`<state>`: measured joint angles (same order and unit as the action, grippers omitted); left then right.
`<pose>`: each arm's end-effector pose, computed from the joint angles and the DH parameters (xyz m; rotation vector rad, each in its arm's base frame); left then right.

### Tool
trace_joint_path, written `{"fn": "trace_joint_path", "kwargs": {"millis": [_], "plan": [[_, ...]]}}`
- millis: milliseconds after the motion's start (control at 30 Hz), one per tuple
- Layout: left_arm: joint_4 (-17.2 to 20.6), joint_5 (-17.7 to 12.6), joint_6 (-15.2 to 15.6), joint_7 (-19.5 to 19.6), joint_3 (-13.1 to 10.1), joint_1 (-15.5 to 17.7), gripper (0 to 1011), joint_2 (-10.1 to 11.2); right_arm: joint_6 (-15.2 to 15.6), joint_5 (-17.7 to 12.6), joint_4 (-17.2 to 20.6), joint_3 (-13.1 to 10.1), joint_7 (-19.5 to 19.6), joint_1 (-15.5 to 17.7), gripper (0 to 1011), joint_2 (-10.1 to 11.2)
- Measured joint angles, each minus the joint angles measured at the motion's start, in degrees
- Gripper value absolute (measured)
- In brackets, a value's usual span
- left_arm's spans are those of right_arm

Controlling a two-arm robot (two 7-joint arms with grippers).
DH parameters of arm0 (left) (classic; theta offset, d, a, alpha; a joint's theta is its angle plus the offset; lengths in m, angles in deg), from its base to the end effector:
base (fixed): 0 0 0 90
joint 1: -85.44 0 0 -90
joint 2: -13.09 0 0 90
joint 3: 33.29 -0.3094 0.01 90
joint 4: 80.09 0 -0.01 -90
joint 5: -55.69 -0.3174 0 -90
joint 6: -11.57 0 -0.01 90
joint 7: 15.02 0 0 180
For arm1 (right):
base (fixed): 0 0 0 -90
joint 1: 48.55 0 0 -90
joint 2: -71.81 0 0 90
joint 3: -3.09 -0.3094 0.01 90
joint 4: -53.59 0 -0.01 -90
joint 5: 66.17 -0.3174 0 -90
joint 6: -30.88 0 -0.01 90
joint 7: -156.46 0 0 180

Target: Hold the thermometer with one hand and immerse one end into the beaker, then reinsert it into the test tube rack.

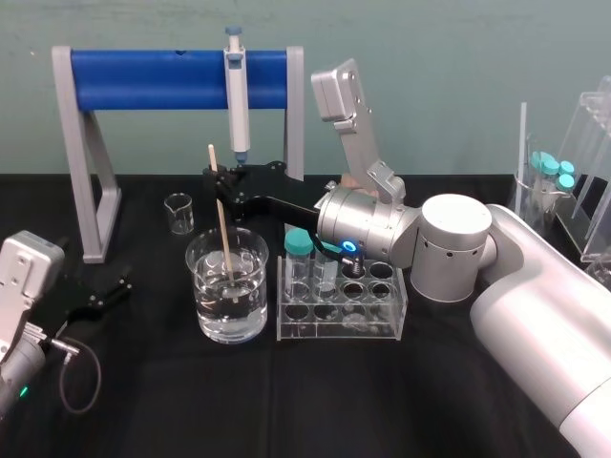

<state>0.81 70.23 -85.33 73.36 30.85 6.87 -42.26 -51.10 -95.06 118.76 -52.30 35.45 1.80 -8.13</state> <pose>0.3694 0.0915 -0.3196 0.3047 -0.2851 1.2480 0.4976 0.0898 -0.2111 -0.0279 0.0444 -0.5773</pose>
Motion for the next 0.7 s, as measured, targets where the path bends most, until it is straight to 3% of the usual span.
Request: {"fn": "trace_joint_path", "kwargs": {"millis": [700], "plan": [[0.00, 0.00, 0.00, 0.00, 0.00, 0.00, 1004, 0.00, 0.02, -0.02, 0.10, 0.01, 0.04, 0.00, 55, 0.06]]}}
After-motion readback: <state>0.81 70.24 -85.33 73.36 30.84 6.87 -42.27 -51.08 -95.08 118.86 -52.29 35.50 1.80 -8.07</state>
